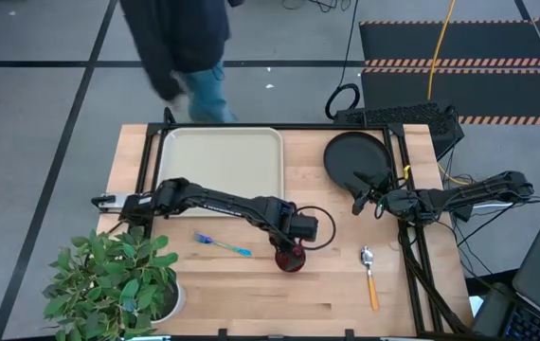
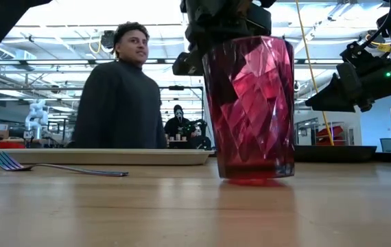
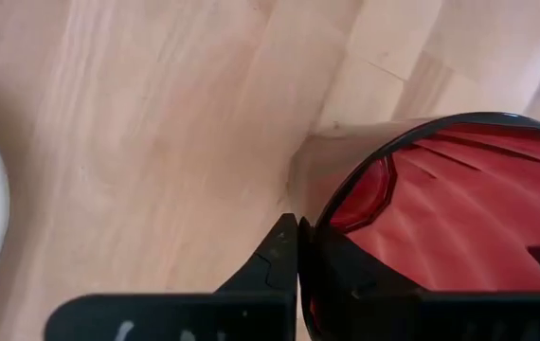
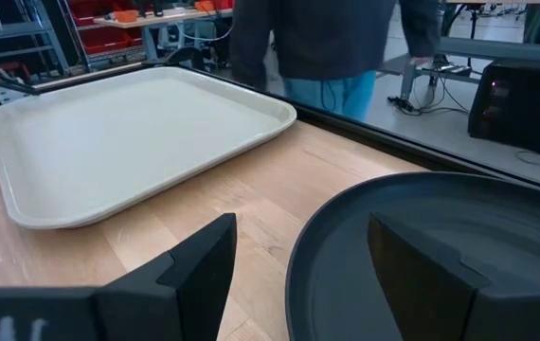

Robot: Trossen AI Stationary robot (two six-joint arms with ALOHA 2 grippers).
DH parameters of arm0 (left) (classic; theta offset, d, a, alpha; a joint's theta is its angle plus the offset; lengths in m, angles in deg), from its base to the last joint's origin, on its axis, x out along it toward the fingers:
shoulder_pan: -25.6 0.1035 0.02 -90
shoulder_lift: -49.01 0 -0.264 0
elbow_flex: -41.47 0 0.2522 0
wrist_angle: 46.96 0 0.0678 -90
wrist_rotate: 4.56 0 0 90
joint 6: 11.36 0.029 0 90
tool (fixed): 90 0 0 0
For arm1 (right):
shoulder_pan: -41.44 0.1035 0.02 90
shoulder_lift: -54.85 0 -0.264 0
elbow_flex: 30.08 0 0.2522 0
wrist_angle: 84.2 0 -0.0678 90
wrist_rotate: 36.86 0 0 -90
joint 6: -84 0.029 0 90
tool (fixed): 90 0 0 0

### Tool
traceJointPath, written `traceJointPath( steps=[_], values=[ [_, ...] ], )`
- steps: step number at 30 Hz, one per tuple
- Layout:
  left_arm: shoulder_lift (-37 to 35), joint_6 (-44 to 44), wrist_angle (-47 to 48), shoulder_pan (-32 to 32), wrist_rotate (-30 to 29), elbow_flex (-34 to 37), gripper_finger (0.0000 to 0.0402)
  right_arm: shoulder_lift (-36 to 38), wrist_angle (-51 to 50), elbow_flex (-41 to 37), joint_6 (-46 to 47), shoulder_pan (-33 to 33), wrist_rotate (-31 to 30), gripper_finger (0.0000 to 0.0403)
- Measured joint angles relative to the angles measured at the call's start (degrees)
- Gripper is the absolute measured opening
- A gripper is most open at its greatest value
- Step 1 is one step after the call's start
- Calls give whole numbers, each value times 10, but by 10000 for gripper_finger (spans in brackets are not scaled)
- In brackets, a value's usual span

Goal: Pick and place plate/cup/fork/spoon on tray
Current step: Put the red cup on the top left of the gray tray

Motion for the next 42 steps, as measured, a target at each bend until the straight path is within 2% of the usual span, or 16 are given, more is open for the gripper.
traceJointPath(
  steps=[7,13,17,24,36,42],
  values=[
    [-13,0,11,5,16,0,7,0,0,0,3,0,0,231],
    [-48,-1,69,19,5,0,7,0,0,0,5,0,2,231],
    [-81,1,96,30,-28,0,7,0,1,0,7,0,2,231],
    [-124,10,238,65,-115,0,7,0,1,0,15,0,3,231],
    [-140,99,235,152,-111,4,7,0,4,0,22,0,35,231],
    [-140,144,213,216,-107,4,7,0,4,0,37,0,50,231]
  ],
)
